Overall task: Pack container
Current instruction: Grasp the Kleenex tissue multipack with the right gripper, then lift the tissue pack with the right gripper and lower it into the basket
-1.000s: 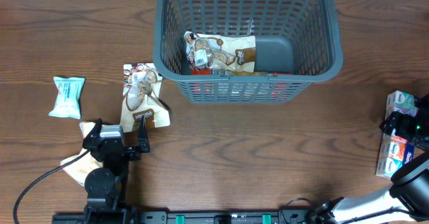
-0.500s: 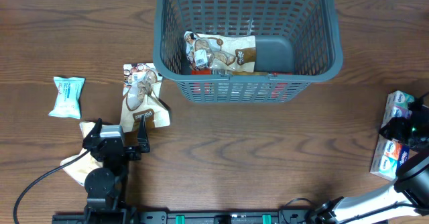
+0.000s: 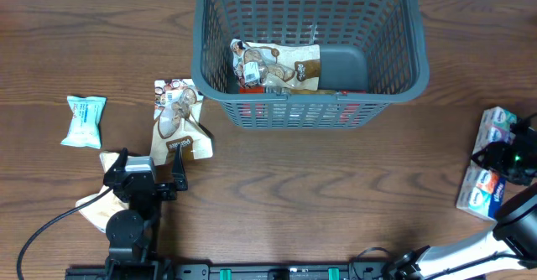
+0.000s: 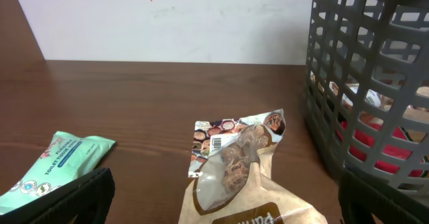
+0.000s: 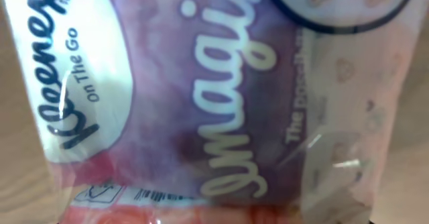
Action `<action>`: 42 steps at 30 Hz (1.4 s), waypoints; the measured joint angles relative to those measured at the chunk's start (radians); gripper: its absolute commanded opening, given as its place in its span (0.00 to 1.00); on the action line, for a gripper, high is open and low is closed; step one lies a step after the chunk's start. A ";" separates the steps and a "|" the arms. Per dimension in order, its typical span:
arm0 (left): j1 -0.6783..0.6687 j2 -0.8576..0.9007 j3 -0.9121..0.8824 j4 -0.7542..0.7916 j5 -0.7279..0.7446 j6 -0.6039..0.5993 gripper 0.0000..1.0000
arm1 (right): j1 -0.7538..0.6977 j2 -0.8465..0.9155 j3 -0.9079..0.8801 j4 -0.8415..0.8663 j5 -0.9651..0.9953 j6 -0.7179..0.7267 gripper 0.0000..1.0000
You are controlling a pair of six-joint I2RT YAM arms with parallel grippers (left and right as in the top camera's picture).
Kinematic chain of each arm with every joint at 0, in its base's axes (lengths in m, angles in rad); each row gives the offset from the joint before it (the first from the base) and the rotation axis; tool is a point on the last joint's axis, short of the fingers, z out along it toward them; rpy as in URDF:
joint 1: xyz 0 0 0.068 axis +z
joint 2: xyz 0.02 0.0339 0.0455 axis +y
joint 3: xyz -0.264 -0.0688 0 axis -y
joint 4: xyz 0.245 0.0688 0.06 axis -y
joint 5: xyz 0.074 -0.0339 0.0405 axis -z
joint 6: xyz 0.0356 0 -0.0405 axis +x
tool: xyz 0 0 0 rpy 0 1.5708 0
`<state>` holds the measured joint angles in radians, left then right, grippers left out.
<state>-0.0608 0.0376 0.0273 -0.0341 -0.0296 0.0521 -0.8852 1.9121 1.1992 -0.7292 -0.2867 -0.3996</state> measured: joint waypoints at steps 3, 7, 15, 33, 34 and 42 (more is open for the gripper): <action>0.000 0.000 0.000 0.000 0.000 0.000 0.99 | 0.036 0.000 0.051 -0.029 -0.057 0.031 0.30; 0.000 0.000 0.000 0.000 0.000 0.000 0.99 | 0.102 -0.010 0.153 -0.058 -0.095 0.058 0.11; 0.000 0.000 0.000 0.000 0.000 0.000 0.99 | 0.274 -0.119 0.401 -0.084 -0.126 0.094 0.01; 0.000 0.000 0.000 -0.002 0.004 0.000 0.99 | 0.758 -0.262 0.804 -0.331 -0.154 -0.285 0.01; 0.000 0.000 0.000 -0.002 0.006 0.000 0.99 | 0.785 -0.263 0.811 -0.338 -0.153 -0.315 0.01; 0.000 0.000 0.000 -0.003 0.032 0.000 0.99 | 0.963 -0.263 0.820 -0.361 -0.114 -0.526 0.01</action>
<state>-0.0608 0.0376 0.0273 -0.0376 0.0021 0.0517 0.0780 1.6489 2.0190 -1.0901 -0.4007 -0.9260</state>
